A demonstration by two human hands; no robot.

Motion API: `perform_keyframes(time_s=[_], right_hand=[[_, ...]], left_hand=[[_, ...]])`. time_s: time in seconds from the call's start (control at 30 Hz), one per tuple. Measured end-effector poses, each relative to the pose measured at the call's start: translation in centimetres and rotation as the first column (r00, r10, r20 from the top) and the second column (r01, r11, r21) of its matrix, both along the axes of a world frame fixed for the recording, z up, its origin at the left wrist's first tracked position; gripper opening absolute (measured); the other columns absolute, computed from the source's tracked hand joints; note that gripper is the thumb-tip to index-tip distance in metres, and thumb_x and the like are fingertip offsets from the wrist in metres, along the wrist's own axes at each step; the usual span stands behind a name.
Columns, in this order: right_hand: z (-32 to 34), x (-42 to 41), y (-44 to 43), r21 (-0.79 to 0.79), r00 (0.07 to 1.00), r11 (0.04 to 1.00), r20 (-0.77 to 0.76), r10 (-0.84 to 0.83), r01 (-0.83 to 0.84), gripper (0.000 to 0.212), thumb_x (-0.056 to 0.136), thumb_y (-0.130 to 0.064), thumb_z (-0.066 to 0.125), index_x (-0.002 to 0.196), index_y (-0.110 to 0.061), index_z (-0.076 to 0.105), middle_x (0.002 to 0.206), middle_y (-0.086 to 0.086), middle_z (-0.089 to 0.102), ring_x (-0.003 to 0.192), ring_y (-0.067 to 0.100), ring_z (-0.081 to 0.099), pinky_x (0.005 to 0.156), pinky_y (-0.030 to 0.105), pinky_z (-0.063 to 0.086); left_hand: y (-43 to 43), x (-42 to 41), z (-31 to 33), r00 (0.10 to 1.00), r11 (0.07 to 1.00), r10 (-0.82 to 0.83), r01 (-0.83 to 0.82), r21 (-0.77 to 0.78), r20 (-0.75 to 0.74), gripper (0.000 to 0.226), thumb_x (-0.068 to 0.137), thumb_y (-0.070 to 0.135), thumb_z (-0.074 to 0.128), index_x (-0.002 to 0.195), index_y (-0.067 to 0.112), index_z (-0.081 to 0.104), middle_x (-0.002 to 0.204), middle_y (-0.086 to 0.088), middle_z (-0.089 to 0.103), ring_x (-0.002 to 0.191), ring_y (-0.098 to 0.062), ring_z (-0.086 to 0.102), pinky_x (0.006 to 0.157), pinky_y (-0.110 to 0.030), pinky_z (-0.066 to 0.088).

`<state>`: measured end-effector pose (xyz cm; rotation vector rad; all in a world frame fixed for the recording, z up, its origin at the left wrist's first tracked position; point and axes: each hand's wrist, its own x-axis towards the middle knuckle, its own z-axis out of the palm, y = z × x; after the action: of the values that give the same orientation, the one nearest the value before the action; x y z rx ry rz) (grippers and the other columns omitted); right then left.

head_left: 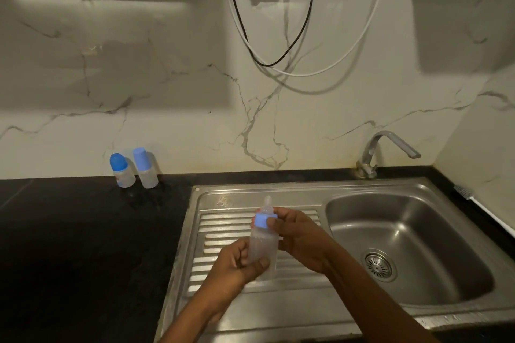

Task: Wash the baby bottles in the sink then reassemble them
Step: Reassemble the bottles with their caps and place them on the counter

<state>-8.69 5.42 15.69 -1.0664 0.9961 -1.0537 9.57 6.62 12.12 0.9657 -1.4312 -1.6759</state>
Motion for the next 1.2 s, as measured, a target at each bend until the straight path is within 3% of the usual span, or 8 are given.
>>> perform_keyframes(time_s=[0.1,0.2,0.37,0.53,0.73,0.97,1.07,1.2], right_hand=[[0.0,0.2,-0.3,-0.008,0.997,1.000,-0.076,-0.002,0.001,0.066,0.073,-0.042,0.081,0.123,-0.008,0.056,0.111,0.012,0.067,0.096,0.024,0.066,0.086,0.038,0.055],[0.1,-0.7,-0.3,-0.014,0.986,0.997,0.149,0.074,-0.073,0.039,0.087,-0.032,0.065,0.121,-0.012,0.064,0.112,0.010,0.067,0.101,0.024,0.063,0.088,0.039,0.053],[0.1,-1.3,-1.1,-0.008,0.999,1.000,-0.047,-0.008,0.008,0.039,0.083,-0.030,0.073,0.119,-0.019,0.061,0.109,0.007,0.068,0.094,0.019,0.066,0.080,0.031,0.054],[-0.4,-3.4,-1.1,-0.007,0.985,0.985,0.014,0.171,-0.171,0.043,0.087,-0.037,0.064,0.117,-0.006,0.064,0.108,0.014,0.065,0.097,0.023,0.063,0.088,0.035,0.054],[-2.7,-2.6,-1.4,0.051,0.983,0.986,-0.102,-0.153,0.158,0.021,0.091,-0.021,0.068,0.105,-0.007,0.072,0.099,0.013,0.074,0.084,0.015,0.069,0.075,0.024,0.056],[-7.8,1.7,-1.5,0.103,0.907,0.912,-0.198,-0.372,0.397,0.018,0.081,-0.021,0.077,0.099,-0.019,0.075,0.093,-0.001,0.076,0.089,0.018,0.072,0.082,0.039,0.060],[-9.2,1.6,-1.9,0.083,0.926,0.948,-0.255,-0.278,0.307,0.017,0.081,-0.025,0.078,0.096,-0.018,0.074,0.093,-0.002,0.075,0.089,0.016,0.071,0.079,0.036,0.060],[-9.9,-2.0,-4.0,0.015,0.984,0.991,-0.121,-0.129,0.132,0.026,0.087,-0.011,0.073,0.110,-0.023,0.067,0.106,-0.006,0.072,0.099,0.010,0.068,0.078,0.019,0.054]], left_hand=[[-0.1,-0.3,-0.2,1.000,1.000,0.025,-0.025,-0.001,0.003,0.044,0.079,0.019,0.075,0.120,0.005,0.066,0.110,-0.014,0.074,0.099,-0.024,0.070,0.081,-0.026,0.053],[-0.3,-0.5,-0.3,1.000,1.000,0.028,-0.028,0.001,-0.001,0.046,0.077,0.019,0.076,0.120,0.004,0.066,0.111,-0.014,0.074,0.099,-0.023,0.069,0.081,-0.025,0.053],[0.0,-1.4,-0.2,1.000,1.000,0.005,-0.004,0.029,-0.027,0.044,0.080,0.017,0.072,0.122,0.005,0.066,0.109,-0.014,0.074,0.091,-0.019,0.071,0.073,-0.021,0.053],[0.0,-2.9,0.2,0.994,0.992,0.003,0.010,0.123,-0.108,0.045,0.078,0.010,0.068,0.120,-0.007,0.063,0.091,-0.012,0.075,0.073,-0.013,0.070,0.064,-0.021,0.053],[-0.3,-4.9,-0.7,0.953,0.972,0.234,-0.228,-0.057,0.191,0.029,0.075,0.012,0.086,0.102,0.014,0.077,0.094,-0.006,0.078,0.090,-0.026,0.074,0.084,-0.044,0.059],[0.7,-6.2,-4.2,0.723,0.845,0.534,-0.456,-0.279,0.438,0.041,0.064,0.012,0.089,0.095,0.028,0.067,0.079,0.012,0.072,0.074,0.003,0.067,0.061,-0.009,0.048],[0.8,-6.0,-5.7,0.686,0.825,0.564,-0.488,-0.284,0.460,0.043,0.066,0.007,0.088,0.099,0.024,0.067,0.081,0.013,0.071,0.076,0.005,0.066,0.062,-0.008,0.048],[1.1,-4.4,-6.5,0.756,0.838,0.526,-0.539,-0.083,0.390,0.076,0.042,0.057,0.095,0.104,0.022,0.068,0.092,0.006,0.077,0.086,-0.008,0.073,0.074,-0.025,0.056]])
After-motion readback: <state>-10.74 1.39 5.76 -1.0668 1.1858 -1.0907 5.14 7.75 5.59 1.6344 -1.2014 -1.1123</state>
